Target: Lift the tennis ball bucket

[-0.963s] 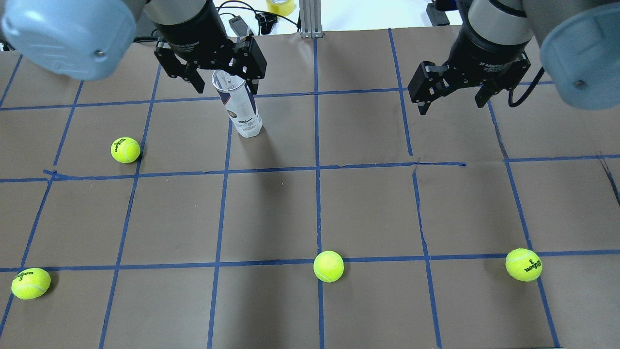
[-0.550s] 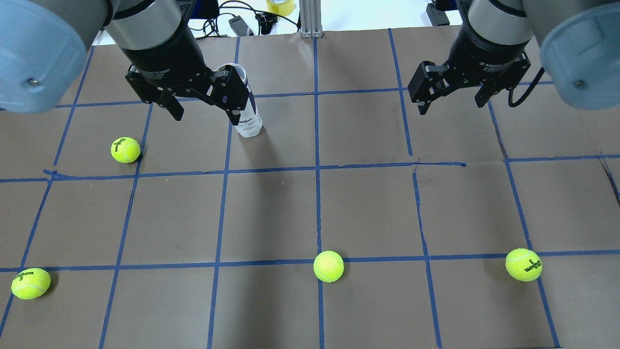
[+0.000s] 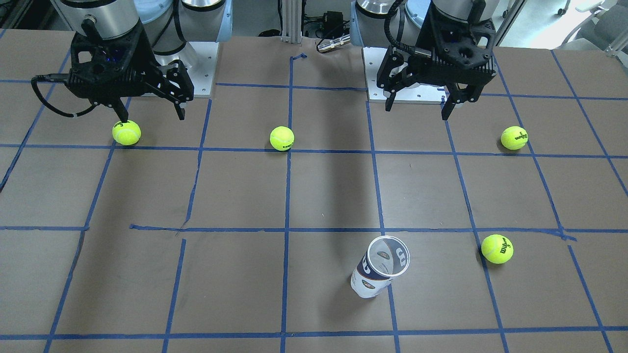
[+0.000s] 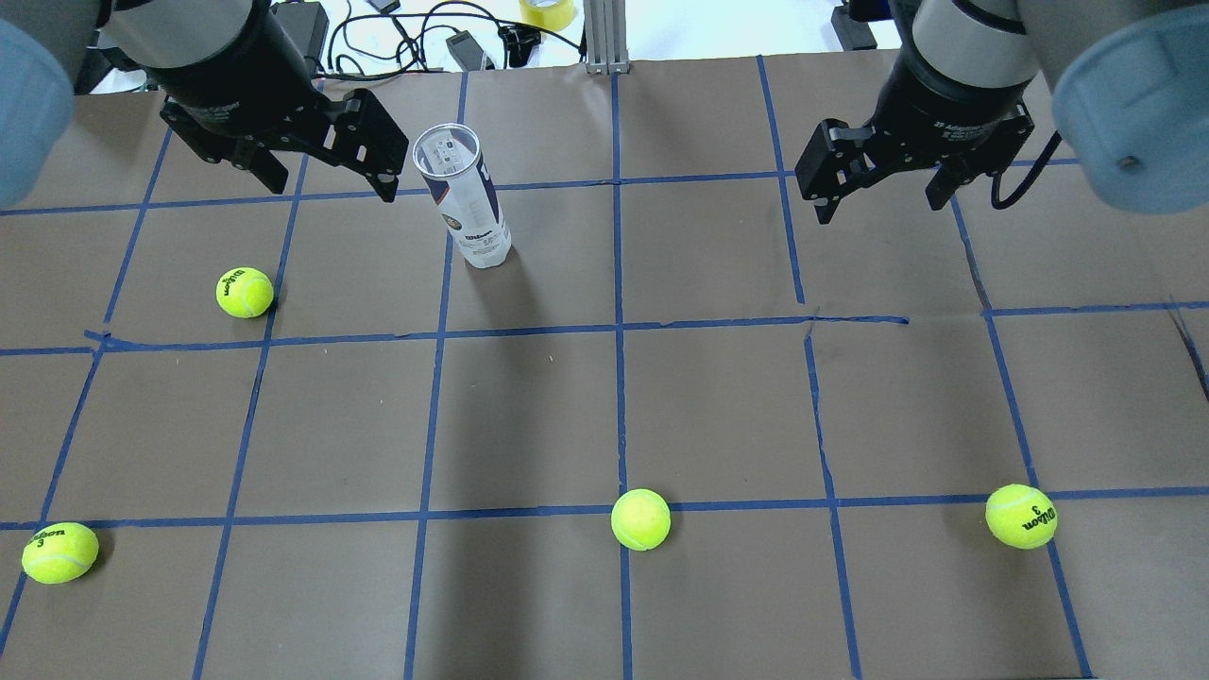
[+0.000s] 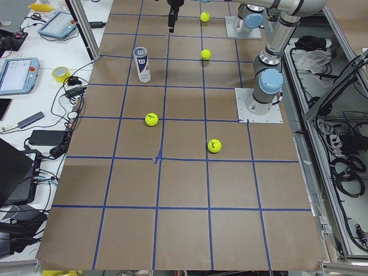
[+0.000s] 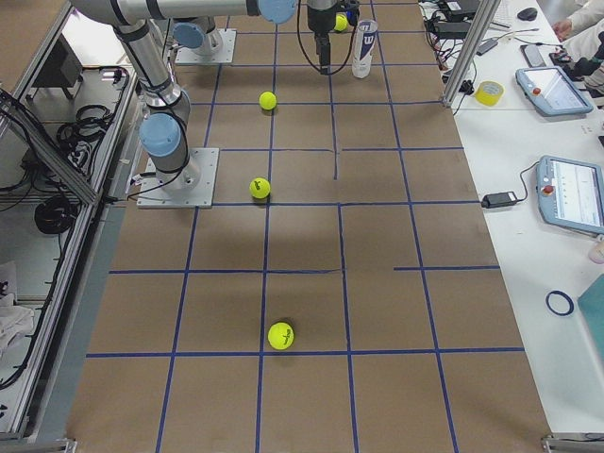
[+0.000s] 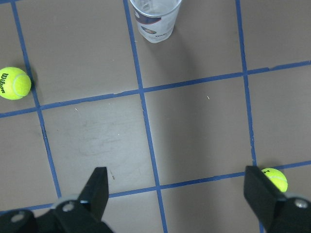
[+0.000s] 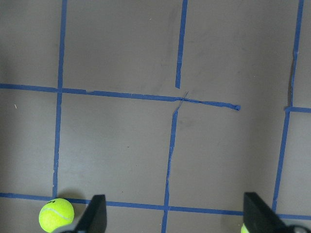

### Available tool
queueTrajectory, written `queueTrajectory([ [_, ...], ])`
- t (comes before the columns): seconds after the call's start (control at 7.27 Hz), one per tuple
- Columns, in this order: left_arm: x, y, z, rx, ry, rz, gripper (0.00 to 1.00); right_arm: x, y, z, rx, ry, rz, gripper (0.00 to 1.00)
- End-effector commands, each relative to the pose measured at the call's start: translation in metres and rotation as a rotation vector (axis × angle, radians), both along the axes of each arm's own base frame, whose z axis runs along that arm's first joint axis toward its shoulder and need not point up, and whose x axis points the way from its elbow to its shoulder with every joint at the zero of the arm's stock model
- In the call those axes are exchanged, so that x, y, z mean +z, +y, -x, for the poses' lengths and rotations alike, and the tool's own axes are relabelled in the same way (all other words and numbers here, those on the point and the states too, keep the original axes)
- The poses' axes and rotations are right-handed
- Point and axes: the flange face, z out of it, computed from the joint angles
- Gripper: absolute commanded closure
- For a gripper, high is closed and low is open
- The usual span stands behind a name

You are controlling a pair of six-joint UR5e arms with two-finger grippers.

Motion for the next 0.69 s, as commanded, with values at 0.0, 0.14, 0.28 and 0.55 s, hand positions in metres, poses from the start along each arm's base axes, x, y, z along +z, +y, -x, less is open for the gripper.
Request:
queueTrajectory([
  [0.0,-0.001,-0.002,-0.005,-0.008,-0.004,0.007,0.00,0.000,0.000,0.000,0.001,0.000,-0.001,0.00],
  [0.14,-0.002,-0.002,-0.005,-0.008,-0.002,0.006,0.00,0.000,0.000,0.000,-0.001,0.000,-0.001,0.00],
  [0.28,-0.002,-0.002,-0.005,-0.008,-0.004,0.005,0.00,-0.001,-0.001,0.003,-0.004,0.000,-0.001,0.00],
  [0.55,-0.002,-0.002,-0.005,-0.008,-0.004,0.005,0.00,0.000,-0.004,0.015,-0.028,0.000,-0.004,0.00],
])
